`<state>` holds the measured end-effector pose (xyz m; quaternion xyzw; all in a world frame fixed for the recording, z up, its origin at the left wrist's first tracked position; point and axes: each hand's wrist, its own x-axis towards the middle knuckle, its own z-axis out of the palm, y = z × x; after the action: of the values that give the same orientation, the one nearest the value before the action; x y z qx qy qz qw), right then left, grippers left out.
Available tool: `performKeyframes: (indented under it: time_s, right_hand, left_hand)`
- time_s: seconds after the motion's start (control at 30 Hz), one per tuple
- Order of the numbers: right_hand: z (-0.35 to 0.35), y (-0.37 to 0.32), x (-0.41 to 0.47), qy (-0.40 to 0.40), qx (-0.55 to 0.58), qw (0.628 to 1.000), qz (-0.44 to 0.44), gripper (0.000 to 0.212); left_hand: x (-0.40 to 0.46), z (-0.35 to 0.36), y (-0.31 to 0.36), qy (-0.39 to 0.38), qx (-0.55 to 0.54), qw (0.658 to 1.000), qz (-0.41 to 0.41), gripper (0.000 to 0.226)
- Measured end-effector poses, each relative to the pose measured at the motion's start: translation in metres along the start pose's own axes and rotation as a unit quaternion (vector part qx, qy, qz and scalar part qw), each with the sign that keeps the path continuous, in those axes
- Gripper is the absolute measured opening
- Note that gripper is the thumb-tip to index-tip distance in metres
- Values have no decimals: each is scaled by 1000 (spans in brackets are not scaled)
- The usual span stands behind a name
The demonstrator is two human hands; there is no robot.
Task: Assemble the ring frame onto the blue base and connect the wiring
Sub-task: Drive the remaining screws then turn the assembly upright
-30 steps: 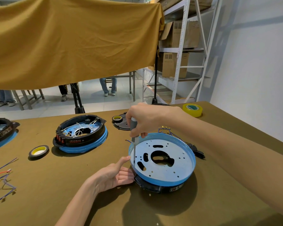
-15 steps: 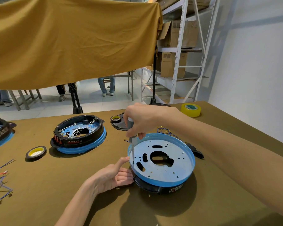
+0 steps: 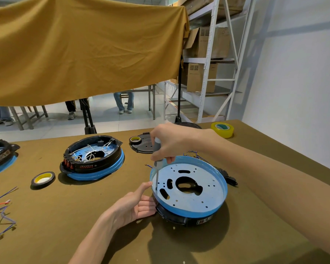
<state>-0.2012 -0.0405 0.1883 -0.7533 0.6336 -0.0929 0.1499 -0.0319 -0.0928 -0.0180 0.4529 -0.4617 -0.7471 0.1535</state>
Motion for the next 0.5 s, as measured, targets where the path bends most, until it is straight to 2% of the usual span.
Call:
performKeyframes:
  time_s: [0.1,0.17,0.3,0.4,0.43,0.5]
  right_hand:
    - [-14,28,-20,37,88,994,47,30]
    - [-16,50,-38,100,190,974,71,29]
    - [7,96,-73,218,385,881,168,26]
    - [39,131,-88,273,428,817,272,25]
    - [52,143,-91,284,420,808,299,21]
    - [79,162,-96,294,358,821,333,20]
  left_hand:
    - [-2,10,0,4,16,1000,21,96]
    - [-3,17,1,19,17,999,41,93]
    - [-8,17,11,67,-89,991,70,79]
    - [-15,15,24,109,-122,980,112,53]
    - [-18,14,29,128,-113,975,139,45]
    - [-26,15,42,159,-89,959,218,36]
